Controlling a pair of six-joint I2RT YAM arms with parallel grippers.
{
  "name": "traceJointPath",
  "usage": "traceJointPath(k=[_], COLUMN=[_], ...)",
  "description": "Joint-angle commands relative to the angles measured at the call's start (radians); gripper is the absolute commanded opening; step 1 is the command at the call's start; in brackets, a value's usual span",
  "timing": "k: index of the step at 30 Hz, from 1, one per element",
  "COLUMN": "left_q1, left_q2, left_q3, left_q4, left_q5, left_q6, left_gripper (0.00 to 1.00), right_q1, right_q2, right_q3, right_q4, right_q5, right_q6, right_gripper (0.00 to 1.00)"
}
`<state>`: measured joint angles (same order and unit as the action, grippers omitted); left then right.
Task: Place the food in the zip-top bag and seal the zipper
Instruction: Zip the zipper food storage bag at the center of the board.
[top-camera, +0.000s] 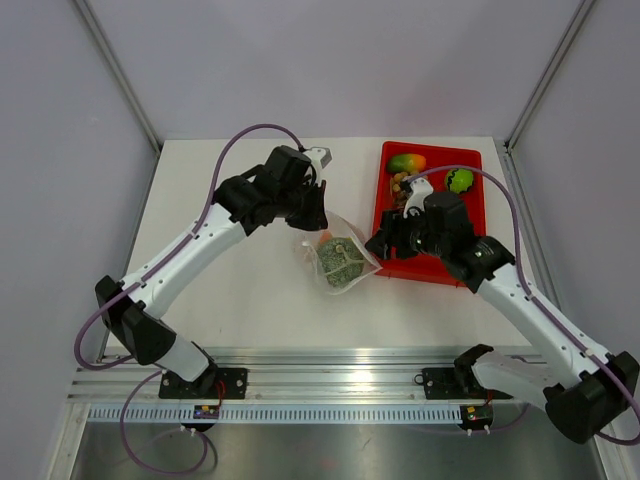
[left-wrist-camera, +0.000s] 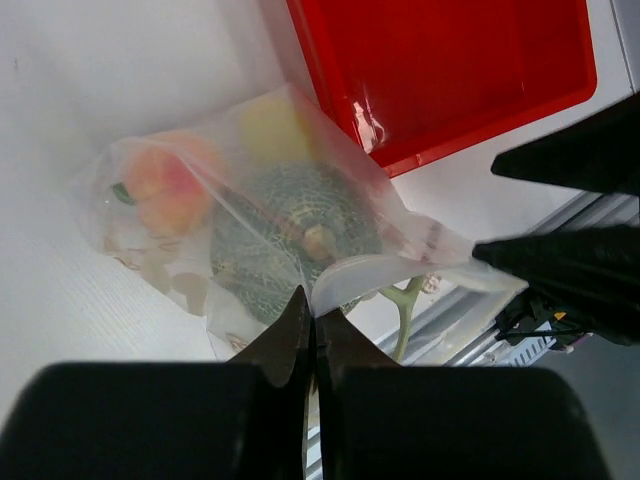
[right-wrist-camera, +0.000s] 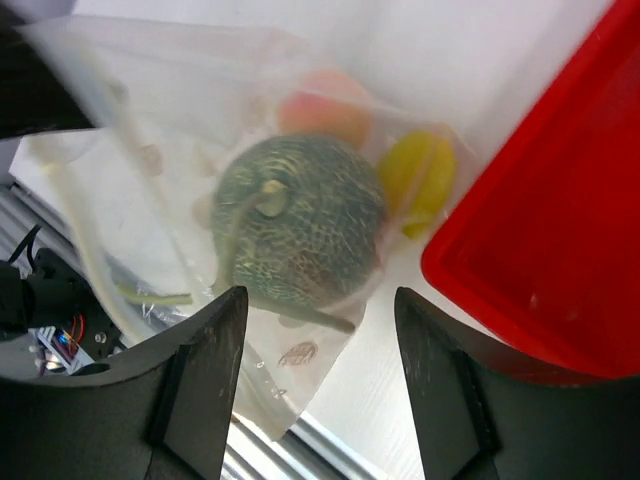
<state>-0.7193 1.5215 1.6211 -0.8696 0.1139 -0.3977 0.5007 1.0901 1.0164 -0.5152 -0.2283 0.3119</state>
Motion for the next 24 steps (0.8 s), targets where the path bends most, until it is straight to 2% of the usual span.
traceJointPath(k=[1,3,7,17,24], left_q1=[0.012,0.017,0.026,0.030,0.032], left_q2=[0.000,0.002,0.000,0.023,0.031], left_q3=[0.037,0.031,0.014,0.011,0.020], left_q4=[0.066,0.063,0.072,0.087,0.086], left_q5=[0.053,0.053,0.063,0.061,0.056], left_q6=[-0.016,-0.021,-0.049,-0.096,-0.102], left_gripper=[0.00,0.00,0.00,0.00,0.00], right_q1=[0.071,0.075,0.084,0.185,0.280], right_q2=[-0.155,-0.205,-0.263,-0.161,-0.067], right_q3=[-0.082,-0.133,-0.176,-0.101,-0.062], right_q4=[0.187,0.268,0.299,0.236,0.245], right_q5=[0.067,0.061,0.009,0.023,0.145], right_q6=[-0.112,-0.145,-0.184,-0.232,-0.208], right_gripper=[0.68,0.67,0.67,0.74,0.74])
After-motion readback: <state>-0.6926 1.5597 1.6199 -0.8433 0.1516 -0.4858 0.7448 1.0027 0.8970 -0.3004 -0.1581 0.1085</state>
